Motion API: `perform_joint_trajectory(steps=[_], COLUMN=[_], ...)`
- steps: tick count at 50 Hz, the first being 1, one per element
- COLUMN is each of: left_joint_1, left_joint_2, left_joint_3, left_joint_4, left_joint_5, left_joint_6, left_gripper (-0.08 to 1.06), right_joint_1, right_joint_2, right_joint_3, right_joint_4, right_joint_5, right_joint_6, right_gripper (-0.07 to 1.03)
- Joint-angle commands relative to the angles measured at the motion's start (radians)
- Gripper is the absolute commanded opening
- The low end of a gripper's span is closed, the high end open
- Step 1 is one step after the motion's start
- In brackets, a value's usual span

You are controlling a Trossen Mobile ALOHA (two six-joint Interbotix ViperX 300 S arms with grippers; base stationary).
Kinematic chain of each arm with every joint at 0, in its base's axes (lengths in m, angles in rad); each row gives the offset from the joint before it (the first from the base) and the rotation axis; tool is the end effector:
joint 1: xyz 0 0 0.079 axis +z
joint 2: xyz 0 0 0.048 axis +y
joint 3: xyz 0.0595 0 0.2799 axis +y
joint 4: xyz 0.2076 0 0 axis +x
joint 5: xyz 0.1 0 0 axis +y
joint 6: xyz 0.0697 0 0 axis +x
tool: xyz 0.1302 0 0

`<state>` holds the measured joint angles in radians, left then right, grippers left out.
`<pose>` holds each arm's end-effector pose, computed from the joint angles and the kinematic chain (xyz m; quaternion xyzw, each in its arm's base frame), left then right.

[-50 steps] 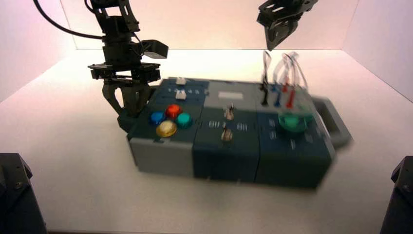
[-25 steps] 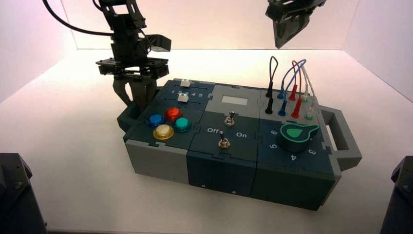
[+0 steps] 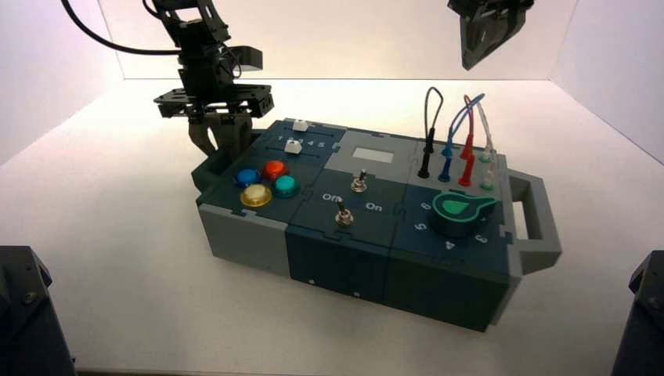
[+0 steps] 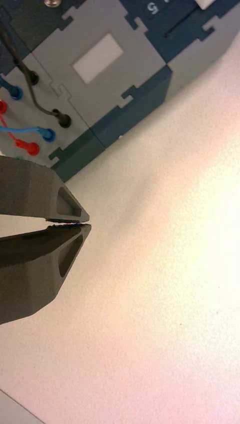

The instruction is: Rotate the box counterclockwise.

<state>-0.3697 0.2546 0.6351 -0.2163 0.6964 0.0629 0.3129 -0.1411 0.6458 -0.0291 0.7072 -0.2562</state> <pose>0.2894 -0.1417 -0.0541 0.0462 0.7119 -0.1404 0.6865 0.3428 0.1069 0.0766 -0.2059 0.5395 0.1971 0.7922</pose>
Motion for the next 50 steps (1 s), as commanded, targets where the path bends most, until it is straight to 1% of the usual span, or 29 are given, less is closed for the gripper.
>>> perform_joint_trajectory(steps=[1, 5, 8, 9, 10, 11, 14, 16, 17, 18, 23, 26, 32, 33, 35, 37, 42, 44, 48, 50], left_joint_1=[0.087, 0.110, 0.137, 0.137, 0.144, 0.160, 0.175, 0.183, 0.184, 0.190, 0.192, 0.192, 0.190, 0.190, 0.190, 0.190, 0.190, 0.189, 0.190, 0.189], left_joint_2=[-0.006, 0.002, 0.011, 0.011, 0.012, 0.017, 0.021, 0.025, 0.025, 0.025, 0.029, 0.031, 0.035, 0.037, 0.040, 0.041, 0.041, 0.041, 0.037, 0.020], left_joint_3=[-0.051, -0.064, -0.074, -0.074, -0.077, -0.081, -0.086, -0.087, -0.087, -0.091, -0.097, -0.100, -0.104, -0.103, -0.104, -0.104, -0.104, -0.104, -0.104, -0.103], left_joint_4=[-0.018, -0.043, -0.077, -0.077, -0.091, -0.117, -0.150, -0.170, -0.175, -0.189, -0.224, -0.233, -0.233, -0.233, -0.233, -0.232, -0.230, -0.229, -0.221, -0.216], left_joint_5=[-0.025, -0.037, -0.044, -0.044, -0.048, -0.051, -0.063, -0.075, -0.077, -0.084, -0.095, -0.094, -0.081, -0.077, -0.072, -0.064, -0.048, -0.040, -0.031, -0.031], left_joint_6=[-0.017, -0.017, -0.017, -0.017, -0.017, -0.014, -0.011, -0.008, -0.008, -0.006, -0.002, 0.002, 0.023, 0.034, 0.040, 0.044, 0.049, 0.051, 0.052, 0.058], left_gripper=[-0.03, -0.03, -0.03, -0.03, -0.03, -0.03, -0.03, -0.03, -0.03, -0.03, -0.03, -0.03, -0.03, -0.03, 0.00, 0.08, 0.34, 0.39, 0.39, 0.39], right_joint_1=[0.000, 0.000, 0.000, 0.000, 0.000, 0.000, 0.000, 0.000, 0.000, 0.000, 0.000, 0.000, 0.000, 0.000, 0.000, 0.000, 0.002, 0.002, 0.002, 0.002], right_joint_2=[-0.034, -0.046, -0.057, -0.060, -0.063, -0.069, -0.078, -0.083, -0.084, -0.087, -0.094, -0.095, -0.101, -0.106, -0.107, -0.115, -0.132, -0.140, -0.156, -0.170], right_joint_3=[0.002, 0.014, 0.018, 0.020, 0.021, 0.026, 0.029, 0.032, 0.035, 0.038, 0.055, 0.064, 0.078, 0.080, 0.081, 0.083, 0.083, 0.083, 0.083, 0.084], right_joint_4=[0.002, 0.002, 0.002, 0.002, 0.002, 0.003, 0.003, 0.003, 0.003, 0.003, 0.002, 0.002, 0.002, 0.002, 0.002, 0.000, 0.000, 0.000, 0.000, -0.003], right_joint_5=[-0.009, -0.012, -0.012, -0.012, -0.012, -0.011, -0.012, -0.012, -0.012, -0.011, -0.012, -0.014, -0.023, -0.025, -0.025, -0.026, -0.026, -0.026, -0.023, -0.020], right_joint_6=[0.012, 0.014, 0.015, 0.015, 0.015, 0.017, 0.017, 0.018, 0.018, 0.018, 0.018, 0.018, 0.018, 0.018, 0.018, 0.018, 0.018, 0.017, 0.017, 0.017], right_gripper=[0.01, 0.01, 0.01, 0.01, 0.01, 0.01, 0.01, 0.01, 0.01, 0.01, 0.01, 0.01, 0.01, 0.01, 0.01, 0.01, 0.05, 0.06, 0.06, 0.06])
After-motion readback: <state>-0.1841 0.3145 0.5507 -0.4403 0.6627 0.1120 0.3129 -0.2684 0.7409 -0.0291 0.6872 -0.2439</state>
